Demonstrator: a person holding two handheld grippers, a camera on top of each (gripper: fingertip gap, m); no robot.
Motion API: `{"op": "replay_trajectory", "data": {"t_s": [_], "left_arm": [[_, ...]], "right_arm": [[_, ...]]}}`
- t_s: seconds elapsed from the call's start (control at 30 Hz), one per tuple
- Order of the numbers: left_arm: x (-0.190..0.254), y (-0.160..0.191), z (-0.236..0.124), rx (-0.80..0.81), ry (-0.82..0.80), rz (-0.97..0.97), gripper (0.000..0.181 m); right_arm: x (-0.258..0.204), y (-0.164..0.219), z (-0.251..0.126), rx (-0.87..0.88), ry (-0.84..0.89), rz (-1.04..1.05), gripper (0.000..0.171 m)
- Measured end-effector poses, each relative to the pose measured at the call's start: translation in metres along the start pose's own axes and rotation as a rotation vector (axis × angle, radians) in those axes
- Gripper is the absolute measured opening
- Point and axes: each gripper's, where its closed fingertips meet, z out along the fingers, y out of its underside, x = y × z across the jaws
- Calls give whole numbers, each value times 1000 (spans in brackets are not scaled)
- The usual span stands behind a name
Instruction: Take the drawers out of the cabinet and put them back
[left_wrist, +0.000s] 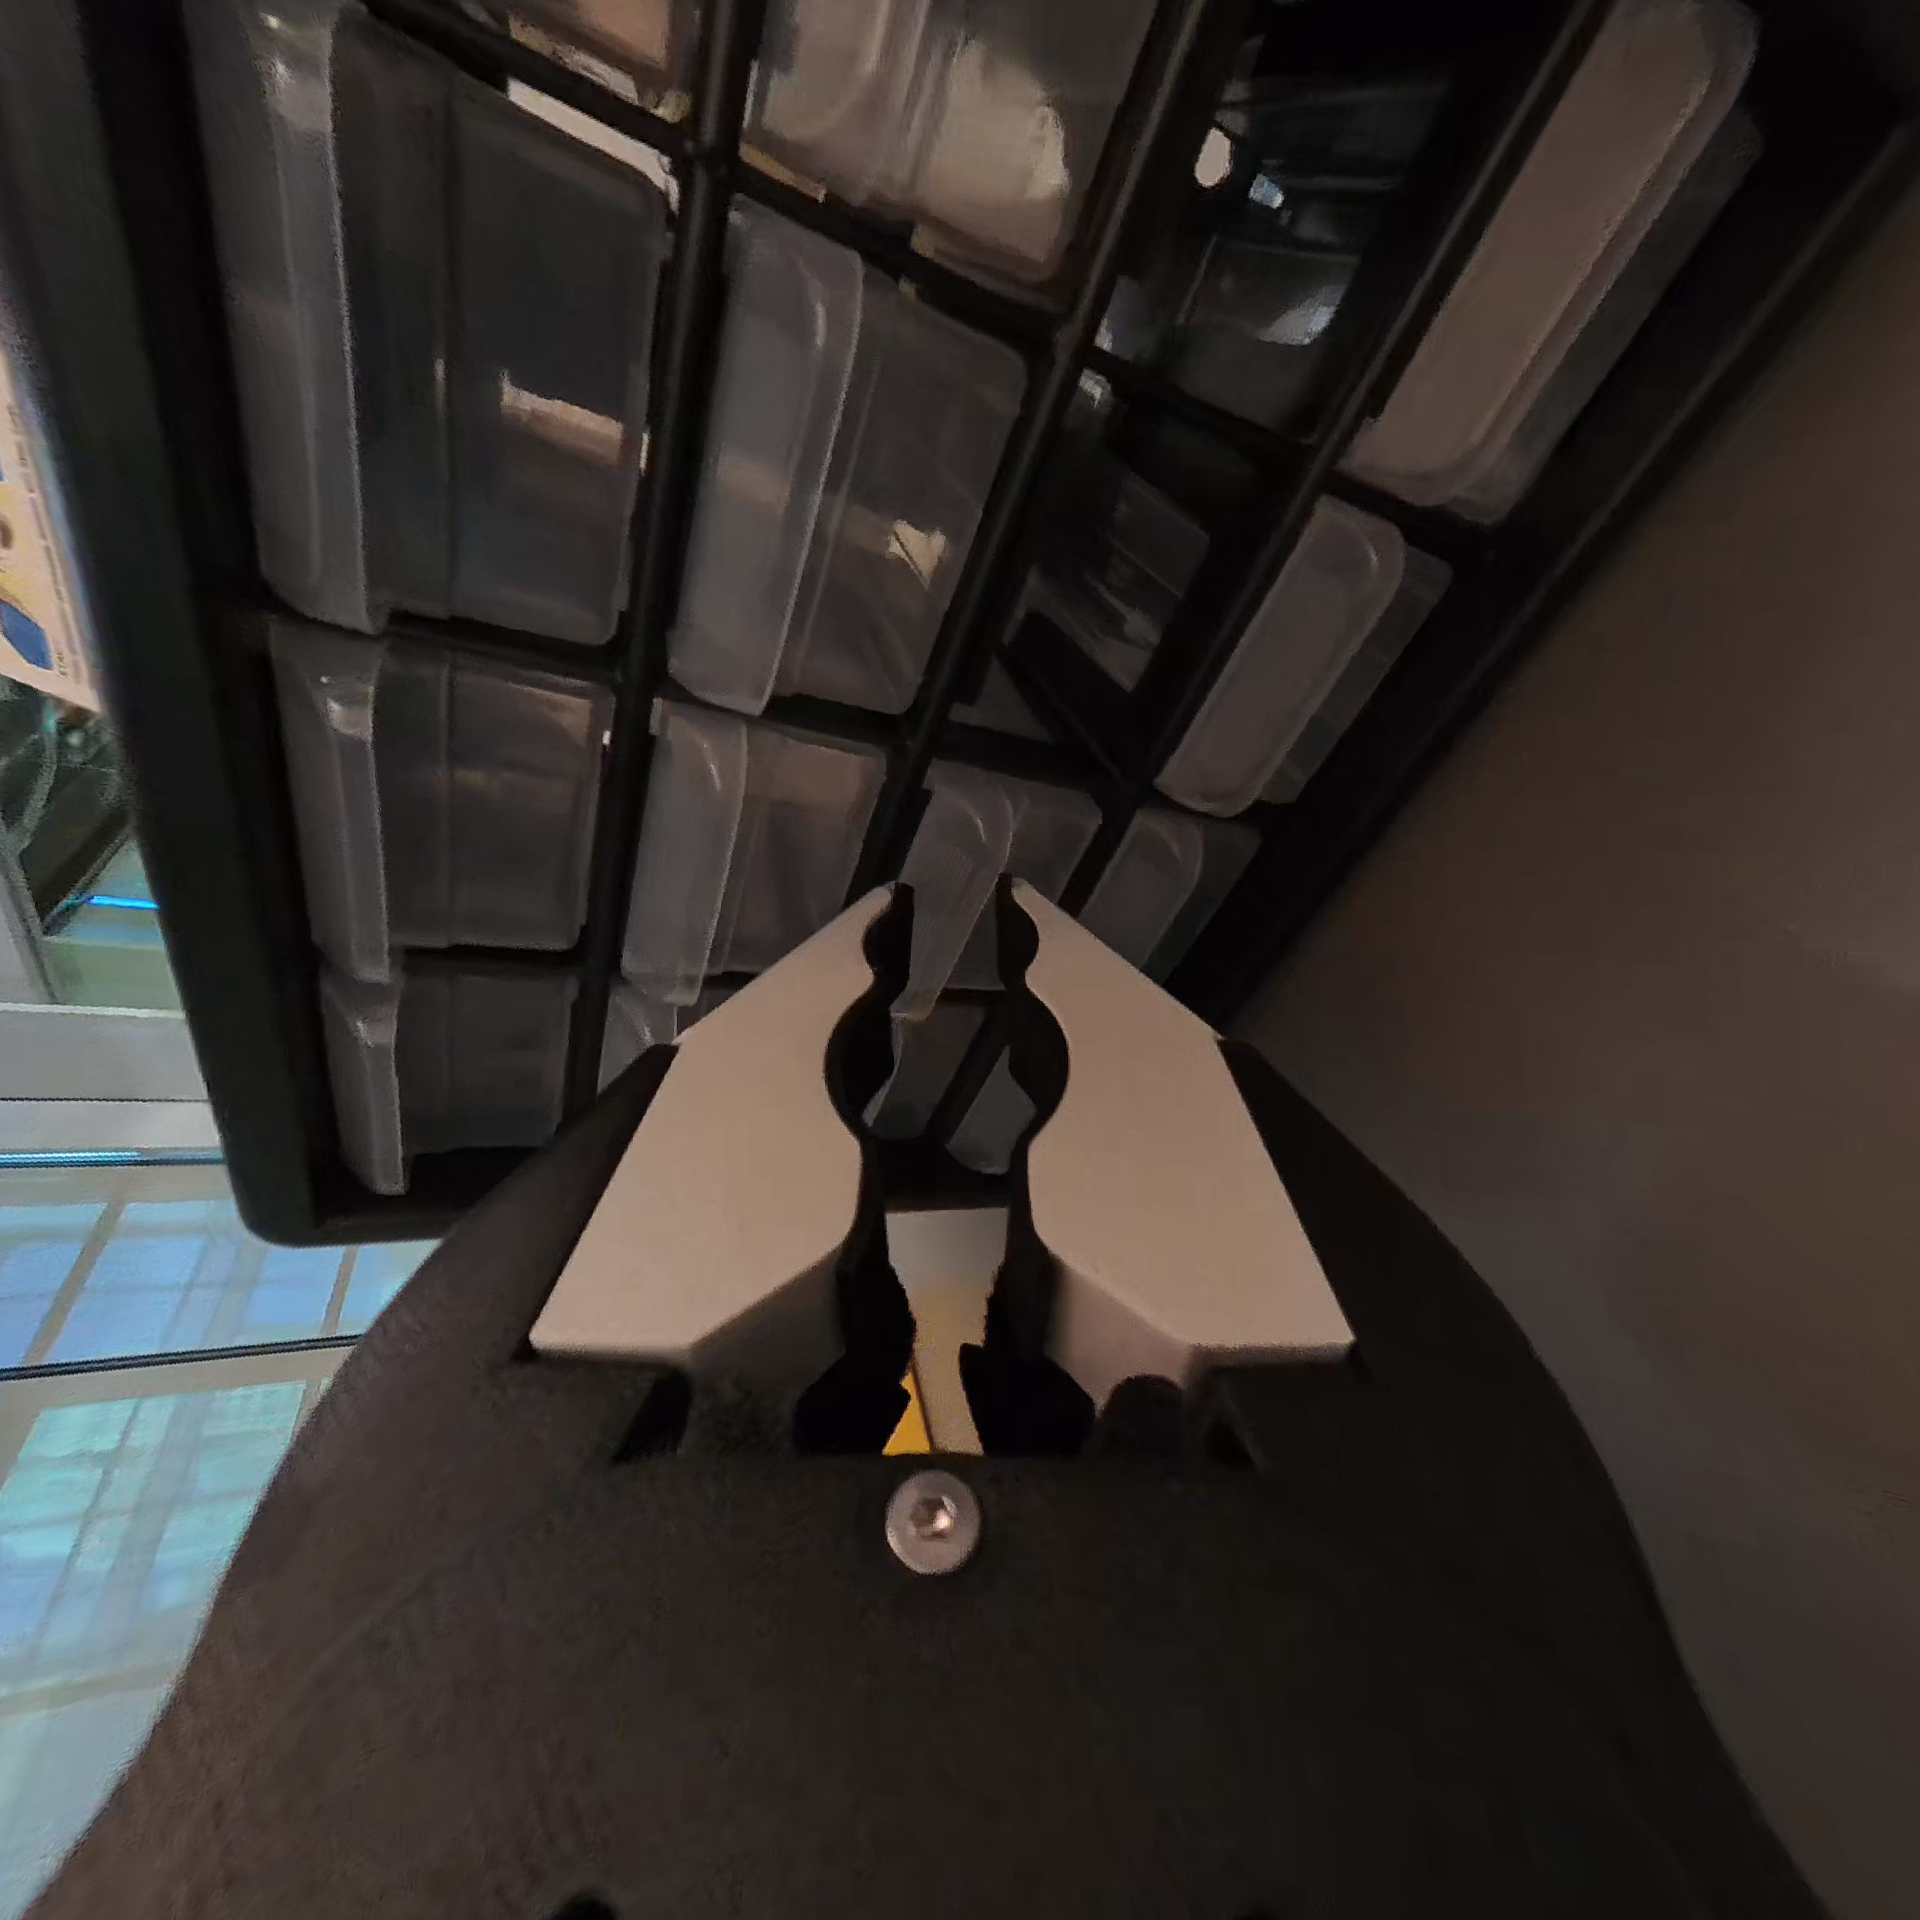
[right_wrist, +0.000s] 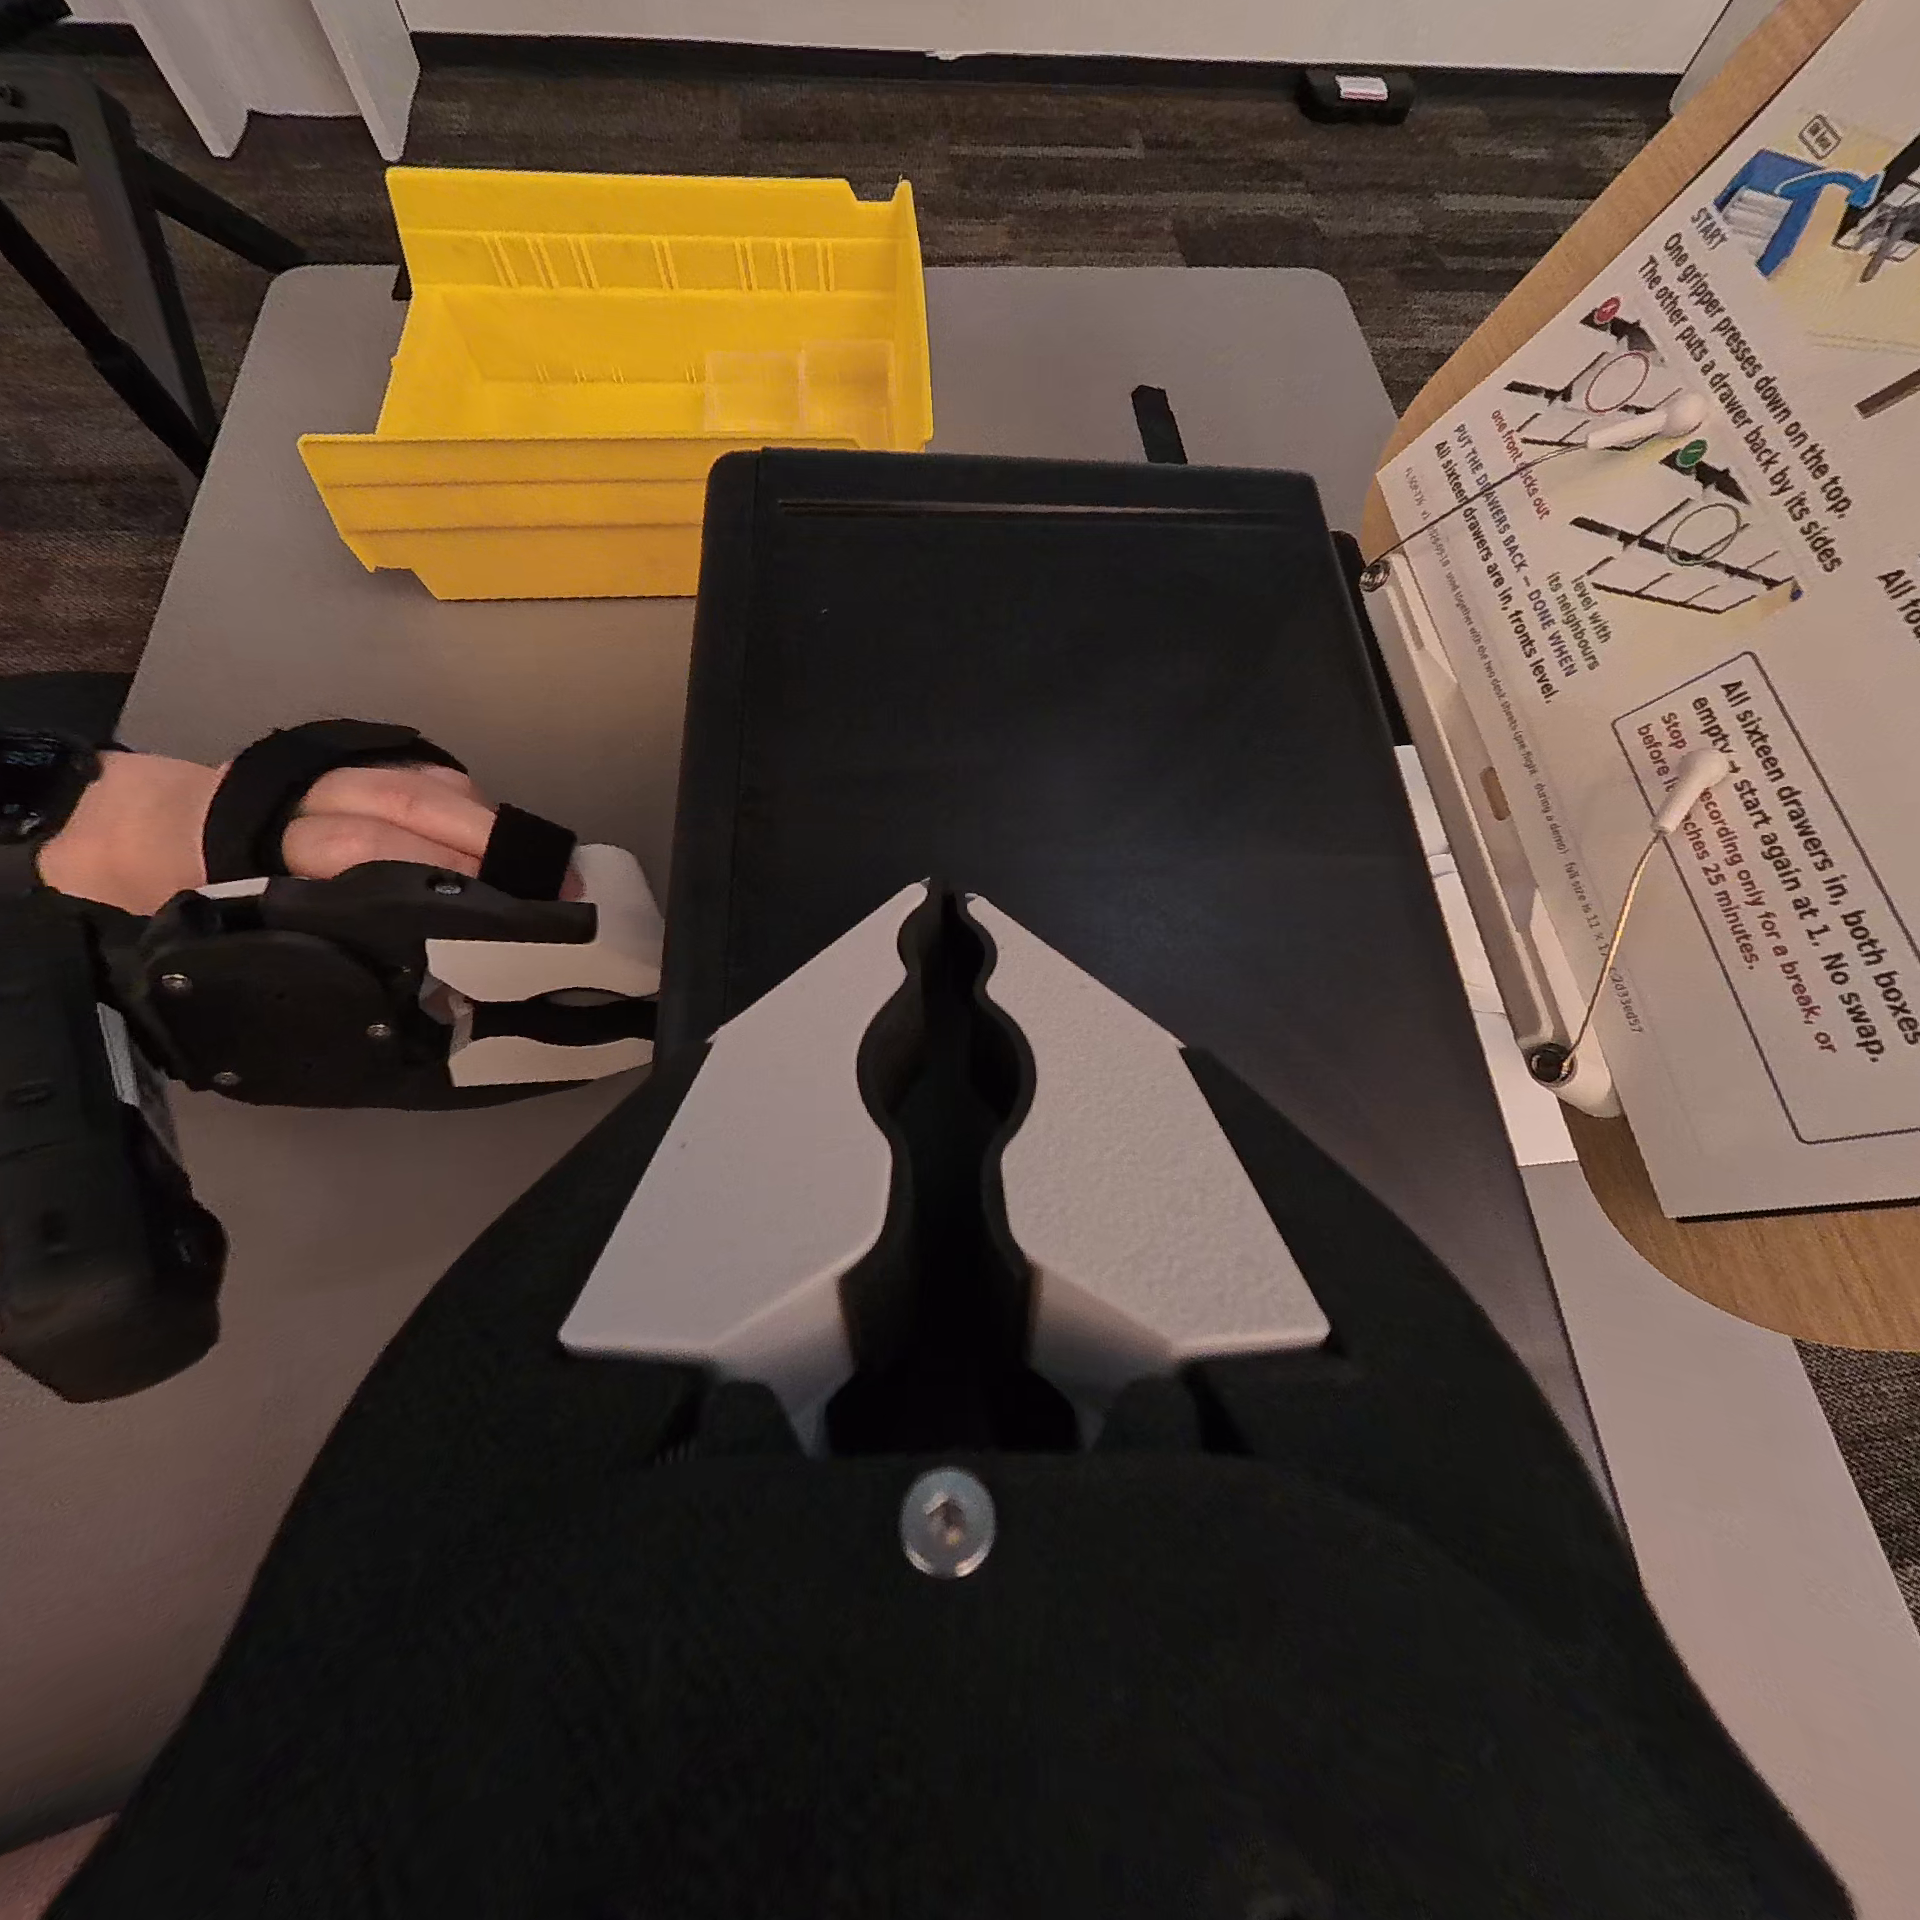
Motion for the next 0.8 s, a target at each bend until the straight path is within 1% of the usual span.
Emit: {"op": "replay_trajectory", "data": {"t_s": [0.2, 0.23, 0.27, 0.33, 0.4, 0.43, 0.5, 0.53, 0.57, 0.6, 0.67, 0.73, 0.8], "left_arm": [[-2, 2, 0, -17, -2, -82, 16], [-3, 3, -3, -18, 0, -92, 22], [-5, 5, -7, -15, 5, -99, 26], [-14, 10, -21, -1, 1, -116, 28], [-40, 25, -38, -3, -43, -120, 28], [-60, 39, -47, -28, -80, -108, 26], [-109, 83, -66, -143, -165, -92, 27], [-131, 110, -74, -210, -173, -125, 27], [-145, 138, -80, -272, -140, -186, 27], [-152, 167, -84, -335, -88, -261, 29], [-153, 226, -87, -466, 24, -397, 42], [-152, 276, -86, -544, 82, -465, 55], [-139, 307, -78, -538, 164, -527, 47]], "right_arm": [[0, 0, 0, 3, -8, 10, 0], [0, 0, 0, 5, -7, 7, 0], [0, 0, 0, 8, -7, 5, 0], [0, 0, 0, 9, -10, 10, 0], [0, 0, 0, 6, -7, 11, 0], [0, 0, 0, 4, -2, 10, 0], [1, 1, 0, -10, 13, 10, 0], [2, 2, 1, -31, 30, 13, 0], [3, 3, 1, -56, 54, 3, 0], [3, 3, 2, -68, 81, -23, 0], [3, 4, 2, -90, 127, -81, 0], [3, 4, 3, -102, 157, -97, 0], [4, 4, 2, -103, 170, -109, 0]]}}
